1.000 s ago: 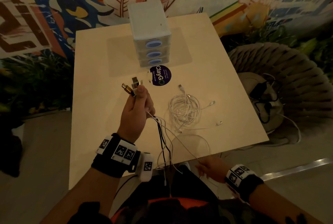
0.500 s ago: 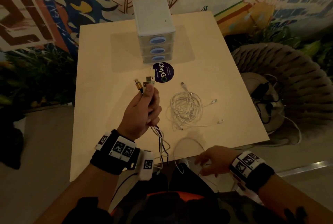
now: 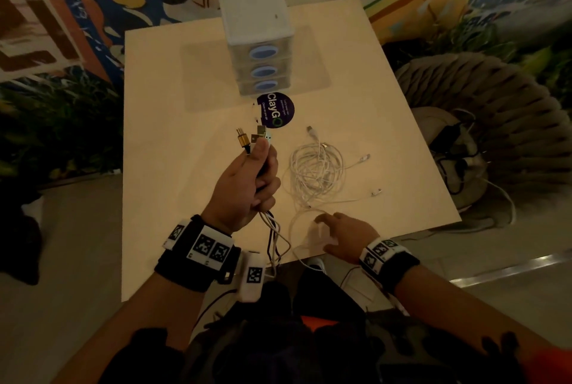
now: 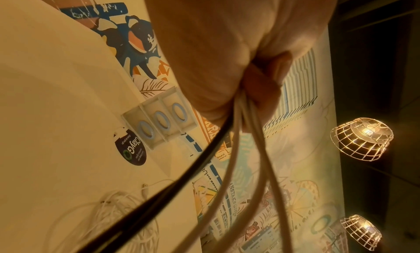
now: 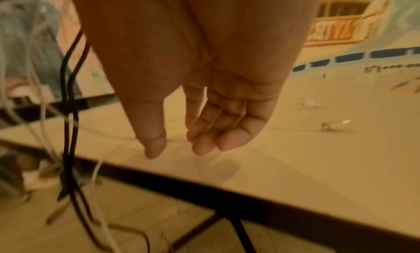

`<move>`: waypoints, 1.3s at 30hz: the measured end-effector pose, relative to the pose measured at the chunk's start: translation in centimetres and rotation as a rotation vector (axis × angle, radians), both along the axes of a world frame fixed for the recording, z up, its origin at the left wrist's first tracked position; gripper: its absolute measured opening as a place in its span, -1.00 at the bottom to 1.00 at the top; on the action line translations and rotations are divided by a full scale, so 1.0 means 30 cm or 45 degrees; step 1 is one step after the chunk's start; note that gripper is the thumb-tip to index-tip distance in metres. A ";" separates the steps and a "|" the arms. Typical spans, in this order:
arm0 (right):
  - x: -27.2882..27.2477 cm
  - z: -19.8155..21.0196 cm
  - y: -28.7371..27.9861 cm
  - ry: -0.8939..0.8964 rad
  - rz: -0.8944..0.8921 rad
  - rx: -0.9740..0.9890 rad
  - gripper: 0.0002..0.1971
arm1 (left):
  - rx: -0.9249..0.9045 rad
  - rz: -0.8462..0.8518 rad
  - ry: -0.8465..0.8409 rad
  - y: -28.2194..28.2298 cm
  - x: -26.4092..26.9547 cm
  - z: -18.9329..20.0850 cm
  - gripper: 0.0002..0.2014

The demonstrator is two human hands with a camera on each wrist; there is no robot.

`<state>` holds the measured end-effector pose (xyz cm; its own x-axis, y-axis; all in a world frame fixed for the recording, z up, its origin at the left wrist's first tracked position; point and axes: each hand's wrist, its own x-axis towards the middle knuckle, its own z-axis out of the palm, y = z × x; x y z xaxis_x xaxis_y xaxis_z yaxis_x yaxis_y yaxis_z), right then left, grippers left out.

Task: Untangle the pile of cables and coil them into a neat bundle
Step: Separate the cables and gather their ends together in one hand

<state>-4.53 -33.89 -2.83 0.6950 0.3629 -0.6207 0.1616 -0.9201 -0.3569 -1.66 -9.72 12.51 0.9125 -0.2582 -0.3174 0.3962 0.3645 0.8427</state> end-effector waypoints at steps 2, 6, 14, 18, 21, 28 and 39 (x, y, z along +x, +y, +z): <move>0.001 -0.038 -0.002 0.044 -0.146 0.015 -0.24 | 0.010 -0.008 -0.004 0.002 -0.003 -0.001 -0.60; -0.011 -0.054 -0.057 0.048 -0.351 0.082 -0.29 | 0.023 0.007 -0.004 0.021 -0.008 0.001 -0.60; -0.085 0.063 -0.112 0.459 -0.101 0.053 -0.45 | 0.008 0.036 0.003 0.047 -0.009 -0.006 -0.61; -0.124 0.113 -0.136 0.923 -0.153 0.018 -0.47 | -0.007 0.023 -0.009 0.043 0.001 -0.009 -0.62; -0.169 0.076 -0.169 0.975 -0.107 -0.259 -0.57 | -0.017 0.017 -0.016 0.035 0.011 -0.010 -0.62; -0.214 0.064 -0.205 0.723 0.078 -0.260 -0.31 | 0.022 -0.006 -0.059 0.026 0.009 -0.005 -0.62; 0.069 0.506 0.065 0.024 -0.168 0.769 -0.36 | 0.218 -0.188 -0.392 -0.073 0.018 0.007 -0.74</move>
<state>-2.47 -31.95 12.35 0.7490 0.5656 -0.3451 0.0485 -0.5662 -0.8228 -1.10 -11.91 12.72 0.9289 -0.3608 -0.0837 0.1524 0.1662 0.9742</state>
